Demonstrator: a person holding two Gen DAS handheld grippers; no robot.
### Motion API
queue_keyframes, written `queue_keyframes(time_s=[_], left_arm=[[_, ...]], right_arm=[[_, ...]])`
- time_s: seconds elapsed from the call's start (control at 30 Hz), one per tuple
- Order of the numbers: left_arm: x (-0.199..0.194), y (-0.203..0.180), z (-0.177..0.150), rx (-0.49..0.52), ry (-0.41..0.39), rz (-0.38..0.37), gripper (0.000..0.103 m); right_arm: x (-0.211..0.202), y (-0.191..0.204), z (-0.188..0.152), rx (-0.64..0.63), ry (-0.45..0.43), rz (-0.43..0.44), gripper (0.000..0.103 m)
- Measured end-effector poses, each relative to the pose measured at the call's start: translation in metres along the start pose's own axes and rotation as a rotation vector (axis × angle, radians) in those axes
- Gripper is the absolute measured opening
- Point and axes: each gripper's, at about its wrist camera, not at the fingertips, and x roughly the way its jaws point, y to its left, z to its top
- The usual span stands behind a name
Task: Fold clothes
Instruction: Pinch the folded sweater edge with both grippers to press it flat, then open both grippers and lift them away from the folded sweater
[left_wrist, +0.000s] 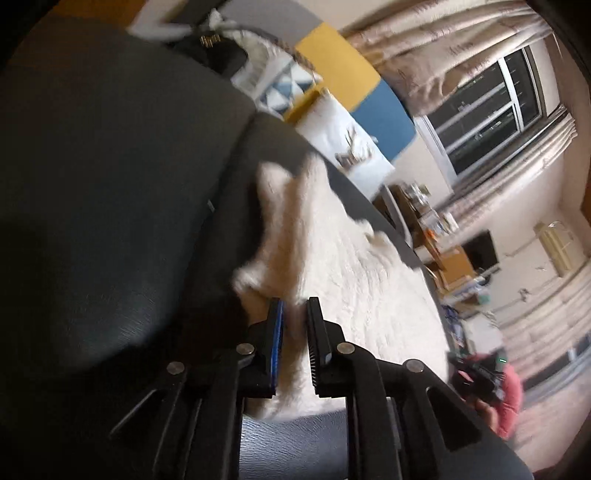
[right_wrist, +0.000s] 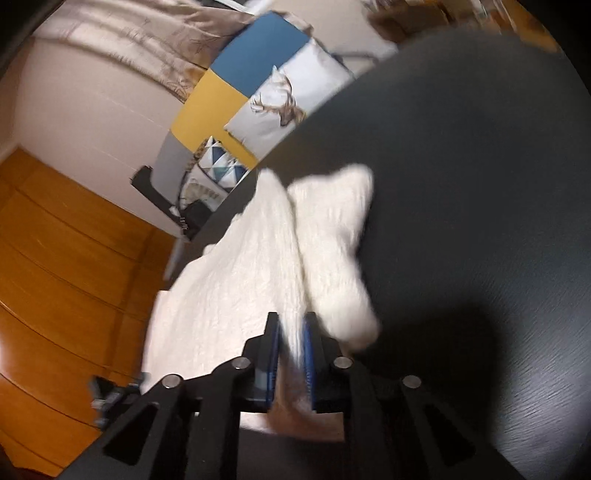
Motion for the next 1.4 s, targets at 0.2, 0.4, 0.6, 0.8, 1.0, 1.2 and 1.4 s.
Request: queue_keyframes(time_s=[0.2, 0.4, 0.6, 0.8, 1.0, 1.2, 1.4], left_arm=[[-0.013, -0.042, 0.029, 0.146, -0.168, 0.063, 0.018], [0.076, -0.105, 0.036, 0.416, 0.017, 0.105, 0.019], [0.142, -0.103, 0.049, 0.458, 0.105, 0.282, 0.019], [0.115, -0.057, 0.052, 0.235, -0.059, 0.281, 0.016], [0.093, -0.064, 0.046, 0.171, -0.143, 0.249, 0.016], [0.087, -0.13, 0.018, 0.337, -0.256, 0.146, 0.042], [0.122, -0.14, -0.012, 0.46, -0.189, 0.286, 0.043]], right_arm=[[-0.005, 0.061, 0.032, -0.269, -0.087, -0.094, 0.02], [0.085, 0.126, 0.058, -0.532, 0.093, -0.172, 0.02], [0.155, 0.112, 0.076, -0.784, 0.202, -0.468, 0.017], [0.133, 0.069, 0.106, -0.533, 0.088, -0.482, 0.017], [0.121, 0.098, 0.101, -0.607, 0.058, -0.441, 0.02], [0.15, 0.199, 0.063, -0.784, 0.22, -0.128, 0.02], [0.234, 0.285, -0.008, -0.948, 0.465, -0.1, 0.02]])
